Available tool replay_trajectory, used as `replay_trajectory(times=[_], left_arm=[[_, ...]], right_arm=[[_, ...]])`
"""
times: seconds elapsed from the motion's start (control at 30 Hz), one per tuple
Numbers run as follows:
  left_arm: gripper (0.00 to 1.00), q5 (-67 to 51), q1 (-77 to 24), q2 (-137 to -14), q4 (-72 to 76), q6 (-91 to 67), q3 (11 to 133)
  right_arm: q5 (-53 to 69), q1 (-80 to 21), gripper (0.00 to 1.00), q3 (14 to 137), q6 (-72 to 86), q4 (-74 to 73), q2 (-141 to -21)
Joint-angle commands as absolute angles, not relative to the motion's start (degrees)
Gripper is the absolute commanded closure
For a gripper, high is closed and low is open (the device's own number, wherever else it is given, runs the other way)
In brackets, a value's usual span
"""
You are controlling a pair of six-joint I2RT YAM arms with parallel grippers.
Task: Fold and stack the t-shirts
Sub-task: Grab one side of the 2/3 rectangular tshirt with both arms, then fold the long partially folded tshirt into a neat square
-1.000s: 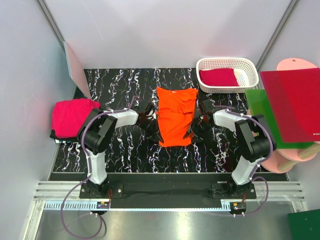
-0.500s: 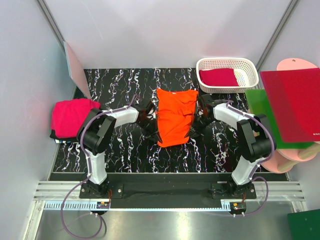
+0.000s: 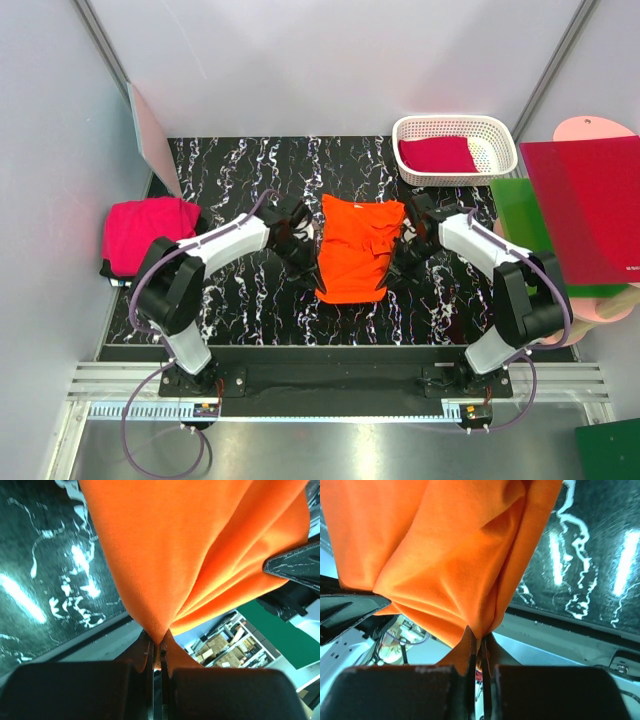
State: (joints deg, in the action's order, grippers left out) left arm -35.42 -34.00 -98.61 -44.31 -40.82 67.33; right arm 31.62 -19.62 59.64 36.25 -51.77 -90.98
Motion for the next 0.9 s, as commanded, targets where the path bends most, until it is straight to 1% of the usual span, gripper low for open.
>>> replay_trajectory(times=[0.0,0.13,0.23,0.5,0.8,0.87], left_arm=[[1.00,-36.8,-33.8,-95.1,-48.0,-41.6,71.9],[1.00,-37.0,-33.7,-96.5,-48.3,-41.9,78.1],[1.00,-38.6,-33.6,-99.8,-48.4,-42.7,83.2],[0.98,-41.1,-32.7,-107.9,-48.7,-44.6,95.5],[0.98,-43.6,-27.4,-118.0,-48.7,-45.5,103.6],[0.96,-44.2,-25.7,-120.2,-48.6,-45.6,106.1]], right_arm=[[32.9,-19.9,1.00,65.2,34.0,-55.2,-89.5],[30.4,-19.8,1.00,73.1,32.5,-56.4,-92.0],[28.2,-19.8,1.00,78.6,30.9,-58.3,-94.6],[23.7,-19.7,1.00,88.1,28.9,-59.2,-102.1],[16.3,-19.6,0.99,98.3,26.5,-59.4,-112.4],[14.1,-19.6,0.99,100.6,26.5,-59.7,-114.5]])
